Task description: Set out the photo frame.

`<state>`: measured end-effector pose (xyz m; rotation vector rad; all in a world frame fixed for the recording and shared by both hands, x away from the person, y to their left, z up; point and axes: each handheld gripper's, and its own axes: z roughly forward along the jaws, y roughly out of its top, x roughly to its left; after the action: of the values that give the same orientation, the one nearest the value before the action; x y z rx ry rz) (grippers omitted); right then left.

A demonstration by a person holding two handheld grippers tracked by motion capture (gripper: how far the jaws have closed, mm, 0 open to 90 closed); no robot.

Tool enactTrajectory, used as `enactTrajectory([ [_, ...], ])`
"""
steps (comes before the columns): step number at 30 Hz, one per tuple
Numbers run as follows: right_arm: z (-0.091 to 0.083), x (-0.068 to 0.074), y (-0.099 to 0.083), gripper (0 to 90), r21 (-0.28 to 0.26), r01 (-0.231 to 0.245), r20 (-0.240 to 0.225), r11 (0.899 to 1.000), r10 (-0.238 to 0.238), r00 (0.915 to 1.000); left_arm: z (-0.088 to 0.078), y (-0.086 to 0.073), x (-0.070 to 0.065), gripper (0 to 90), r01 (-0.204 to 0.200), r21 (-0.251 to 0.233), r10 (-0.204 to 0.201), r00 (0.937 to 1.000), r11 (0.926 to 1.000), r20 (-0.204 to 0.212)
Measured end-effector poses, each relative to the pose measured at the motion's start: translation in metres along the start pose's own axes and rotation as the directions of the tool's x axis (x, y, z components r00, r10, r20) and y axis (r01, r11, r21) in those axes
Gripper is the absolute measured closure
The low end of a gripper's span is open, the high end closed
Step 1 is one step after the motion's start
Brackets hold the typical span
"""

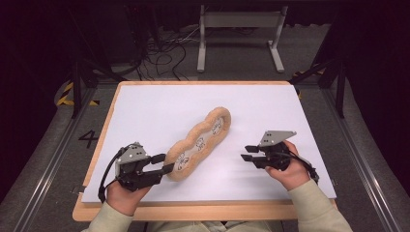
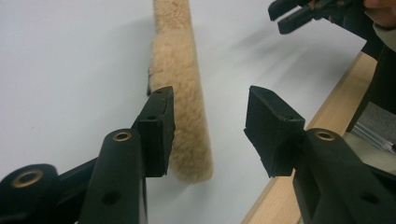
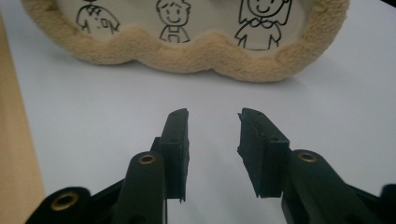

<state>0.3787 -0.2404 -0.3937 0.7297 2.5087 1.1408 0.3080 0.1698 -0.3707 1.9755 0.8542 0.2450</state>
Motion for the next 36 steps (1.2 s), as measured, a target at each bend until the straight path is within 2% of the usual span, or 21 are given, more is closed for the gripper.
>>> enactTrajectory([
  [4,0.013,-0.013,0.011,60.7,-0.011,0.009,0.017,1.0,-0.008,0.9998,-0.002,-0.006,0.005,52.6,0.023,0.01,-0.022,0.9997,0.9997,-0.008],
  [10,0.032,-0.033,0.022,59.4,-0.035,-0.049,-0.013,0.998,0.048,0.9988,0.0,-0.01,0.007,43.6,0.037,0.027,-0.037,0.999,0.9989,-0.024],
  [12,0.036,-0.038,0.026,58.4,-0.029,-0.04,0.012,0.999,0.04,0.9991,0.002,-0.012,0.007,42.6,0.048,0.031,-0.047,0.9985,0.9984,-0.027],
  [16,0.041,-0.048,0.033,54.4,-0.042,-0.074,0.004,0.996,0.074,0.9972,0.006,-0.016,0.009,40.3,0.06,0.042,-0.058,0.9974,0.9973,-0.042],
  [18,0.043,-0.051,0.035,54.3,-0.039,-0.075,0.007,0.996,0.075,0.9971,0.008,-0.016,0.009,39.5,0.064,0.045,-0.062,0.9973,0.997,-0.039],
  [24,0.057,-0.066,0.046,46.3,-0.046,-0.085,0.03,0.995,0.087,0.9958,0.017,-0.02,0.016,33.9,0.088,0.066,-0.086,0.9959,0.994,-0.026],
  [27,0.068,-0.073,0.047,44.8,-0.032,-0.08,0.04,0.996,0.082,0.9959,0.022,-0.021,0.018,31.2,0.115,0.084,-0.114,0.9934,0.9899,-0.014],
  [29,0.076,-0.078,0.047,43.5,-0.027,-0.092,0.034,0.995,0.093,0.9951,0.028,-0.023,0.02,29.8,0.11,0.098,-0.109,0.994,0.9891,-0.016],
  [33,0.088,-0.086,0.048,40.9,-0.021,-0.109,0.006,0.994,0.109,0.994,0.043,-0.027,0.023,29.5,0.121,0.146,-0.12,0.9926,0.9818,-0.019],
  [36,0.096,-0.088,0.052,37.8,-0.011,-0.1,-0.021,0.995,0.1,0.9948,0.052,-0.027,0.022,29.6,0.112,0.161,-0.112,0.9937,0.9805,-0.011],
])
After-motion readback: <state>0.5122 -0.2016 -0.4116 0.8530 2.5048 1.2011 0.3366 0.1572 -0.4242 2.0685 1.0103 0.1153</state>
